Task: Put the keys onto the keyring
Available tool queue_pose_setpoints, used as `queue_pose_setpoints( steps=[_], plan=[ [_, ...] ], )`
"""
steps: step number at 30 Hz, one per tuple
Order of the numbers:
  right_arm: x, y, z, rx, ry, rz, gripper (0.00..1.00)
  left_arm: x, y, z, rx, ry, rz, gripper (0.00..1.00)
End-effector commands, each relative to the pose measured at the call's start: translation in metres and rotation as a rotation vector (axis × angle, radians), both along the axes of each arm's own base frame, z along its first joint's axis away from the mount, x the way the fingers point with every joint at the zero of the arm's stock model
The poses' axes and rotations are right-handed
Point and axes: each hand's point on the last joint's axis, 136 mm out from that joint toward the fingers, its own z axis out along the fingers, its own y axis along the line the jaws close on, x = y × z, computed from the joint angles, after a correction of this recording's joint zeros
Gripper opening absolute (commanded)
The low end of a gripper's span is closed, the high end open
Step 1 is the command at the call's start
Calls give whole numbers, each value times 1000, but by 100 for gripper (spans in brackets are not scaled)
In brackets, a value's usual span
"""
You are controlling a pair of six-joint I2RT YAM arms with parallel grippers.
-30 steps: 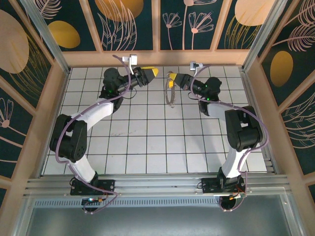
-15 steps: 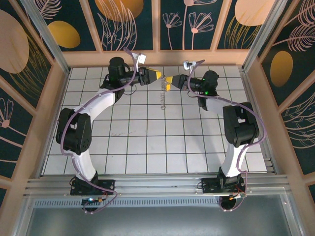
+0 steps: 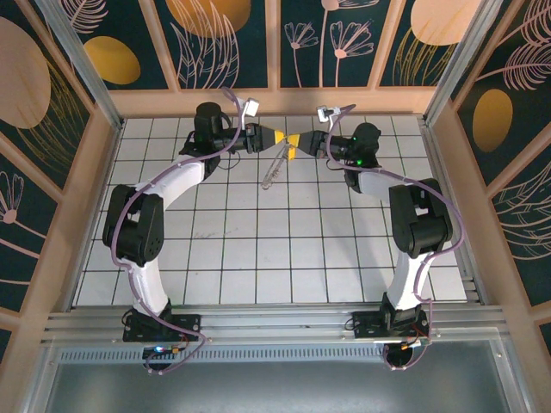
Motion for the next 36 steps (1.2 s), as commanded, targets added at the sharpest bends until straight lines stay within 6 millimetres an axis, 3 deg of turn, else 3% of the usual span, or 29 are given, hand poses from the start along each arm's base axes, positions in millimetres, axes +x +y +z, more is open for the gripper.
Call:
queue_pose_setpoints(
  steps=[1, 11, 20, 22, 25, 27, 36],
  plan=[
    [-5, 4, 23, 20, -98, 18, 0, -5, -8, 12, -24, -37, -45, 34],
    [-2, 5, 21, 18, -94, 8, 0, -10, -16, 8, -22, -38, -71, 29],
    [-2, 5, 20, 19, -90, 10, 0, -11, -19, 10, -34, -46, -71, 2],
    [-3, 4, 21, 20, -93, 13, 0, -12, -19, 12, -42, -49, -69, 0],
    [-4, 1, 21, 23, -94, -3, 22, -12, -18, 15, -70, -44, -55, 0],
    [-5, -2, 20, 26, -94, -14, 30, -13, -17, 20, -93, -44, -51, 0],
    [-13, -11, 8, 32, -80, -24, 36, -21, -12, 37, -150, -58, -45, 0]
  ],
)
